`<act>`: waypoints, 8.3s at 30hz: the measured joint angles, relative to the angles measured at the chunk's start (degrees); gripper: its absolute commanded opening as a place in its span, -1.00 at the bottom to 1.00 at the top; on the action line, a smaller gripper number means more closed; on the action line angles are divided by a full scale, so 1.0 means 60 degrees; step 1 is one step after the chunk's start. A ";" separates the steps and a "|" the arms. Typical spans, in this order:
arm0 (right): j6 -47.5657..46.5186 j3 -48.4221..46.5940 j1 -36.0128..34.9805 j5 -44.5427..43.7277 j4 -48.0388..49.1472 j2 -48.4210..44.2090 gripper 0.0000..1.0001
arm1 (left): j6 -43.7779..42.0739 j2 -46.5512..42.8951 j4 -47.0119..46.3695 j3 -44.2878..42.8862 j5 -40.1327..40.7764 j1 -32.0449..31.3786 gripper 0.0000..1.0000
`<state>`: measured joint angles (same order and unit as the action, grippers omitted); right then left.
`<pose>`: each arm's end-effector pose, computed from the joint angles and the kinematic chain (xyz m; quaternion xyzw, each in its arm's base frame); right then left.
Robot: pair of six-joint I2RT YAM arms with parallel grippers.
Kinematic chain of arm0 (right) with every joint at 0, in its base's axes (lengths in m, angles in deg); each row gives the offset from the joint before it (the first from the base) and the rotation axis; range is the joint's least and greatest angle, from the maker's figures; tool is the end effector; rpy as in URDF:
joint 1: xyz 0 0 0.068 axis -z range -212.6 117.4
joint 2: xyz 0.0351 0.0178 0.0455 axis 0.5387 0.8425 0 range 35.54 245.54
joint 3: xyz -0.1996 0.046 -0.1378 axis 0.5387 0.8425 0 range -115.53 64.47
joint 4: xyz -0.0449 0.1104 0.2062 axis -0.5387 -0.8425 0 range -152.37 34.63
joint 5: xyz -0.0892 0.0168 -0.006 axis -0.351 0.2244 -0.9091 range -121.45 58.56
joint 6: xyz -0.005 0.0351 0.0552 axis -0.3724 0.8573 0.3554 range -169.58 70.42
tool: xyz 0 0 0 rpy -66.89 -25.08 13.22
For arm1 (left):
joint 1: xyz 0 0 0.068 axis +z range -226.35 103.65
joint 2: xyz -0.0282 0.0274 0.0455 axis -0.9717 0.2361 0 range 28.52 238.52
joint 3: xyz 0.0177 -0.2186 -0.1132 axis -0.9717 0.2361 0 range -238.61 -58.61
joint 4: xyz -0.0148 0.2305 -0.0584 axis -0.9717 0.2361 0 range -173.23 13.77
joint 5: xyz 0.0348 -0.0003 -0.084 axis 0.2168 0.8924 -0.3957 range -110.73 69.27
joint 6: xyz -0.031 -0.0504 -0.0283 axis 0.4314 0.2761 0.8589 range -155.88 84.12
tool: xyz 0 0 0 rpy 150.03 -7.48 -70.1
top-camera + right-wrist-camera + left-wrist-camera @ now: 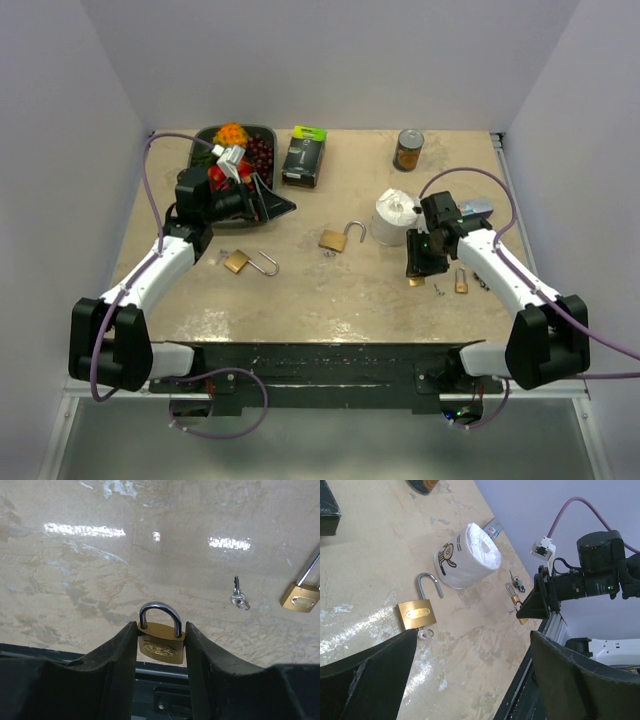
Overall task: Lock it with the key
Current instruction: Place the lock at the center of the board, then pick up the lock from the center of the board, then lock the lock.
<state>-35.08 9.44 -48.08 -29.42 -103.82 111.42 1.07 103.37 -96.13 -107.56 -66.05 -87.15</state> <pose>0.2245 0.0641 0.2037 -0.0116 0.9835 0.0632 0.1690 0.2776 -0.0904 0.2754 0.0704 0.7577 -0.5082 0.4033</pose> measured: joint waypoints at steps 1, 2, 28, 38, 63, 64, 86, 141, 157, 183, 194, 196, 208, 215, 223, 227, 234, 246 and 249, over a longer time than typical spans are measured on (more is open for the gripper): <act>0.0044 0.0036 0.0004 -0.0018 -0.0029 0.0004 -1.00 | -0.0015 0.0004 0.0044 0.0000 -0.0004 0.0004 0.98; 0.0113 0.0076 0.0007 -0.0095 -0.0073 0.0044 -1.00 | -0.0018 0.0004 0.0073 0.0000 -0.0004 0.0004 0.98; 0.0262 0.0299 0.0667 -0.0124 0.0597 0.2539 -0.78 | -0.0018 0.0324 0.0047 0.0000 -0.0015 0.0044 0.98; 0.0266 0.0219 0.0703 -0.0171 0.0841 0.2962 -0.46 | -0.0091 0.0499 0.0015 0.0000 -0.0047 0.0051 0.98; 0.0255 -0.0412 0.0718 -0.0069 0.0095 0.1942 0.71 | -0.3898 -0.0812 0.2339 -0.0339 0.0426 0.0353 0.98; 0.0251 -0.0437 0.0718 -0.0022 0.0033 0.1785 0.71 | -0.4222 -0.0878 0.2514 -0.0386 0.0375 0.0397 0.98; -0.3013 -0.3228 0.0718 0.0109 0.0703 -0.0277 0.98 | -2.1540 0.4204 1.3471 -0.5967 0.2820 0.1308 0.91; -0.3697 -0.5042 0.0718 0.1854 0.0335 0.0397 0.98 | -2.3030 0.4058 1.1023 -0.1840 0.4707 -0.0353 0.45; -0.3588 -0.5009 0.0718 0.1891 0.0433 0.0397 0.98 | -2.2356 0.4328 1.1191 -0.2248 0.3985 -0.0401 -0.94; 0.0816 -0.2113 -0.1177 0.3355 0.4612 -0.0692 0.86 | -0.0390 0.0193 -0.0306 0.0055 0.1934 -0.1359 -1.00; 0.0605 -0.0670 -0.2517 0.1515 0.7734 -0.1188 0.74 | 0.4452 0.0838 -0.0951 -0.0175 0.3308 -0.1446 -1.00; 0.0470 -0.0659 -0.2925 0.1308 0.8083 -0.1188 0.71 | 0.4827 0.0838 -0.1005 -0.0299 0.3464 -0.1486 -1.00; -0.0659 -0.0725 -0.4758 -0.0266 0.9650 -0.0186 0.47 | 0.5625 0.0794 -0.1104 -0.0583 0.4036 -0.1814 -1.00; -0.1188 -0.0849 -0.5115 -0.1260 1.0200 0.0594 0.40 | 0.5741 0.0790 -0.1155 -0.0878 0.4058 -0.1858 -1.00; -0.1388 -0.1279 -0.5187 -0.1916 1.0826 0.1086 0.12 | 0.5909 0.0630 -0.1268 -0.0889 0.4058 -0.1920 -1.00; -0.1494 -0.1512 -0.5187 -0.2098 1.1078 0.1242 -0.11 | 0.5938 0.0550 -0.1348 -0.0889 0.4051 -0.1920 -1.00; -0.1687 -0.1523 -0.5227 -0.2386 1.1519 0.1599 -0.24 | 0.6171 0.0517 -0.1719 -0.0885 0.4000 -0.1942 -1.00; -0.1938 -0.1687 -0.5297 -0.2546 1.1686 0.1745 -1.00 | 0.6455 0.0455 -0.2051 -0.0725 0.4186 -0.2014 -1.00; -0.2007 -0.1712 -0.5311 -0.2608 1.1683 0.1749 -1.00 | 0.6502 0.0437 -0.2175 -0.0656 0.4266 -0.2036 -1.00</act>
<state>-47.12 -0.83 -79.95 -45.07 -33.72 121.91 40.09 106.00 -109.18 -111.49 -40.46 -99.37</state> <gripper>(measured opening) 0.222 0.620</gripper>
